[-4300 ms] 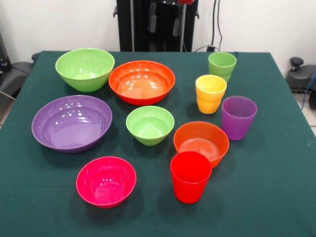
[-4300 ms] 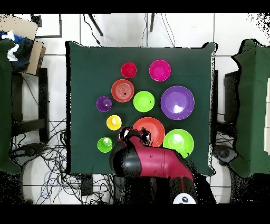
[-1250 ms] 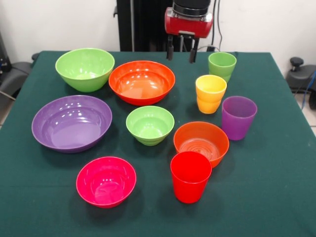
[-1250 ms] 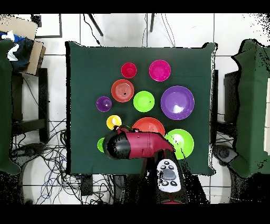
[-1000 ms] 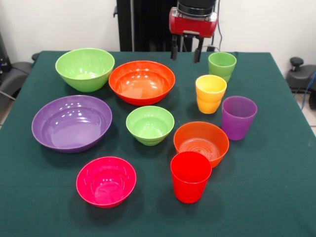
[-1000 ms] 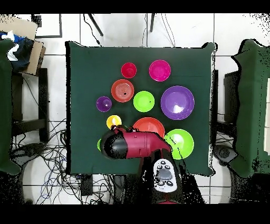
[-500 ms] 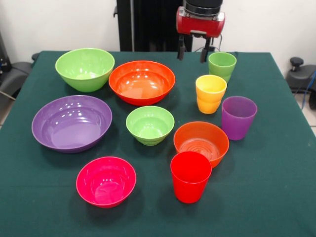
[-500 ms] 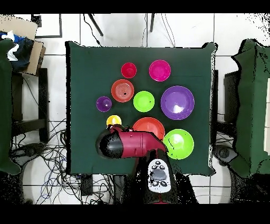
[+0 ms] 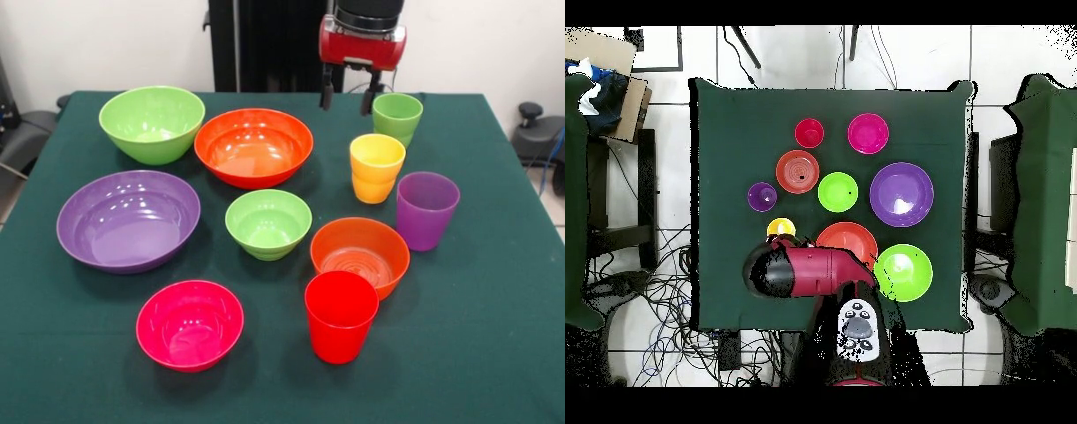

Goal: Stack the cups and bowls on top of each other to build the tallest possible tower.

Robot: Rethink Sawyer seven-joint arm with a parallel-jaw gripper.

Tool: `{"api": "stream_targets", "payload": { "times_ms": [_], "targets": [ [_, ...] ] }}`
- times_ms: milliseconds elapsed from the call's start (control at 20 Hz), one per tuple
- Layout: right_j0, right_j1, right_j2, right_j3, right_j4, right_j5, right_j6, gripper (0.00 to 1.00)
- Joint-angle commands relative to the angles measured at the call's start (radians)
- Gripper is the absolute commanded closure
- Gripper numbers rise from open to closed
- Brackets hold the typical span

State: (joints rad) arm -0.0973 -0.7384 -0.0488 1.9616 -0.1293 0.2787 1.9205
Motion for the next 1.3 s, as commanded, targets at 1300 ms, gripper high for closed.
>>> {"api": "stream_targets", "payload": {
  "times_ms": [1300],
  "targets": [
    [0.102,0.158,-0.033,-0.152,0.142,-0.126,0.168,0.00]
  ]
}}
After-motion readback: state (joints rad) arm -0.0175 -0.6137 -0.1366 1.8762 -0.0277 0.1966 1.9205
